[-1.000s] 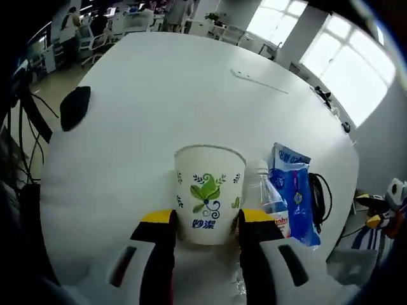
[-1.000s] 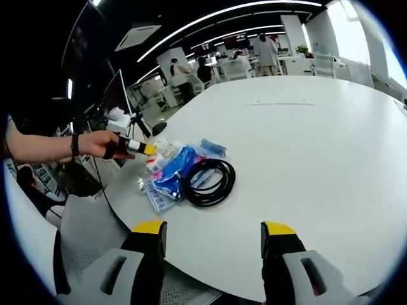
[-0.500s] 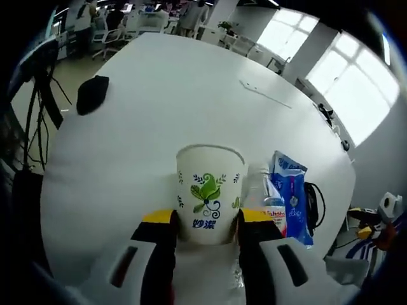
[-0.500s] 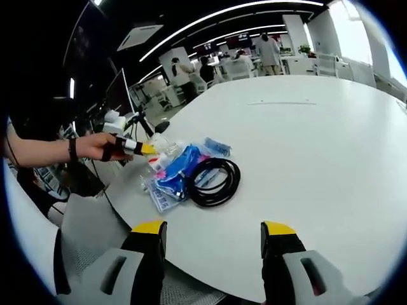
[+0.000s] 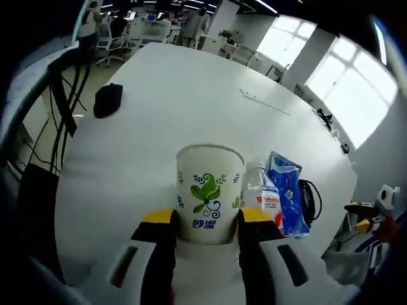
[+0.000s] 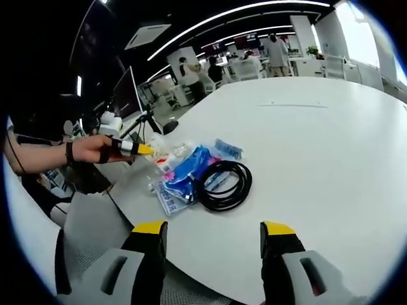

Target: Arrange the tabletop items into an orderly group along one side of the table until the central work area is clear of visible clutter.

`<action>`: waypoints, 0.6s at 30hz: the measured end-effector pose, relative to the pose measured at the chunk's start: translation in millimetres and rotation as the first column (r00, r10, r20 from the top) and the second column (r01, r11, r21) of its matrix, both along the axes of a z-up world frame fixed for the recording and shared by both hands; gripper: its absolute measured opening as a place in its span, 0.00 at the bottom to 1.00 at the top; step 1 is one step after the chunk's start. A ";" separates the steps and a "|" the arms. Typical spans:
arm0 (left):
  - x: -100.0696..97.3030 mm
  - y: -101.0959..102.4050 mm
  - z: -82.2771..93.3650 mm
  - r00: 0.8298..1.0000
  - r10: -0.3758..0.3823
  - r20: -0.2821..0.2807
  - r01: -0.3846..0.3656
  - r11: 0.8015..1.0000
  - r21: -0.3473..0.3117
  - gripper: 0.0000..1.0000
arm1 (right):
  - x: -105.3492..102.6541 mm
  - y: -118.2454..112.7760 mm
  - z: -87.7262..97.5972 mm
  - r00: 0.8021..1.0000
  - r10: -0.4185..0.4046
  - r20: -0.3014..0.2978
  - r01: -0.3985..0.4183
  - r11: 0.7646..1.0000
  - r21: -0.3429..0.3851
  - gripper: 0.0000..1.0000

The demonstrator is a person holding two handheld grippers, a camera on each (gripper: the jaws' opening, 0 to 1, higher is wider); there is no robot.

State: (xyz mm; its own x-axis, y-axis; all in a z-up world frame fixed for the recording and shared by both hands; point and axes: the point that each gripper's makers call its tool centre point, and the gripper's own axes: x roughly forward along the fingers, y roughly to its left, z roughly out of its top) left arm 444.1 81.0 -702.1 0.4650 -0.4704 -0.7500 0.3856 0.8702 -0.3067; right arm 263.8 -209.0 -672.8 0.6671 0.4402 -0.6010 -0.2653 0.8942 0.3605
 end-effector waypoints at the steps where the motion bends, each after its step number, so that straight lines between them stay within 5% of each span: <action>1: -1.4 0.1 1.2 1.000 -0.008 0.006 0.008 1.000 0.007 0.37 | 0.5 0.2 0.3 1.000 0.002 0.002 -0.002 1.000 0.001 0.60; 18: -22.3 -13.7 23.4 0.994 -0.060 0.086 0.064 0.997 -0.041 0.37 | 17.5 11.0 7.8 0.999 0.039 0.031 -0.040 0.998 0.056 0.58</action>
State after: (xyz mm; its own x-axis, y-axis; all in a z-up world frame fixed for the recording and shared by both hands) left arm 421.8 67.2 -678.7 0.4944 -0.5317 -0.6877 0.4647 0.8302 -0.3078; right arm 281.3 -198.0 -664.9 0.6656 0.4993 -0.5546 -0.3111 0.8612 0.4020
